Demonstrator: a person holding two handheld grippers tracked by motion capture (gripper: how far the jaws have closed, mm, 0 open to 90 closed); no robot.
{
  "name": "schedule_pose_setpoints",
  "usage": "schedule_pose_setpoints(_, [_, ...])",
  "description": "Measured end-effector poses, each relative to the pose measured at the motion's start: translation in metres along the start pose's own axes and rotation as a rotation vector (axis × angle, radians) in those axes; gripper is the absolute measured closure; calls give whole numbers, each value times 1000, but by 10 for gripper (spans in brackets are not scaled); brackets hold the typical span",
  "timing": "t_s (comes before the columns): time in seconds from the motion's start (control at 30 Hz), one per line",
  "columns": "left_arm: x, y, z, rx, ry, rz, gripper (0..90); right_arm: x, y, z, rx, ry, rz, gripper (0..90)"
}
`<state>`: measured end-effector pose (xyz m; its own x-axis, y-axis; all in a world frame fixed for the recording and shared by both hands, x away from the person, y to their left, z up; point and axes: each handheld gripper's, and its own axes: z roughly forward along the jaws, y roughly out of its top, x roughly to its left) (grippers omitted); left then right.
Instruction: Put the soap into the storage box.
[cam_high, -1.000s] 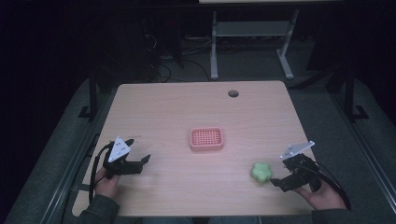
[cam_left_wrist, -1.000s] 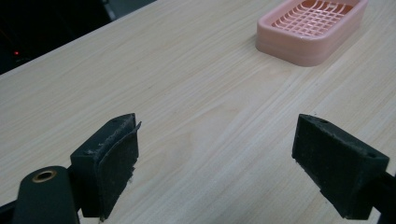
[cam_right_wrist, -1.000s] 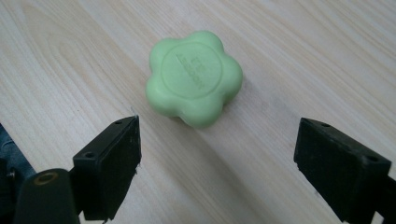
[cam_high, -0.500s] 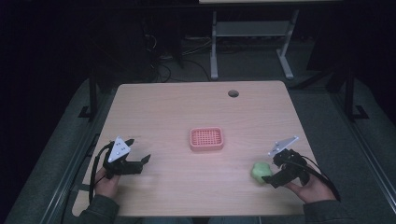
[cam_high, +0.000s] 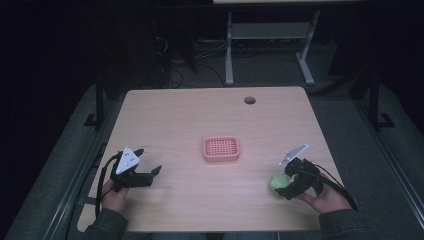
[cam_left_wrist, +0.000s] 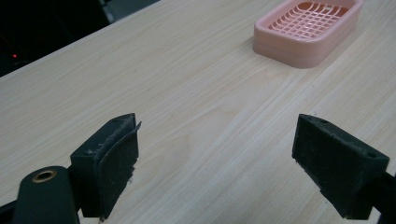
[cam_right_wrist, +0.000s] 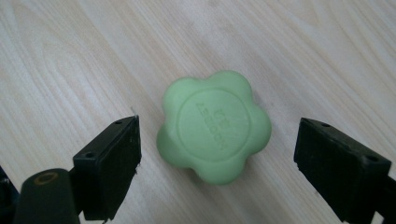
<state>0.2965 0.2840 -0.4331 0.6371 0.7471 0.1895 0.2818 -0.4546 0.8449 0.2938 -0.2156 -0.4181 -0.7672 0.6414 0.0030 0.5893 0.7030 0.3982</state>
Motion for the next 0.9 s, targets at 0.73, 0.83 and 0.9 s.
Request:
schedule_pose_setpoints(0.73, [0, 0, 0, -5, -1, 3, 141, -1, 8, 20, 74, -2, 13, 145])
schedule_pose_setpoints(0.83, [0, 0, 0, -4, -1, 5, 141, -1, 8, 22, 85, -7, 12, 145])
schedule_pose_setpoints(0.9, [0, 0, 0, -4, -2, 4, 141, -1, 8, 24, 89, -6, 12, 145])
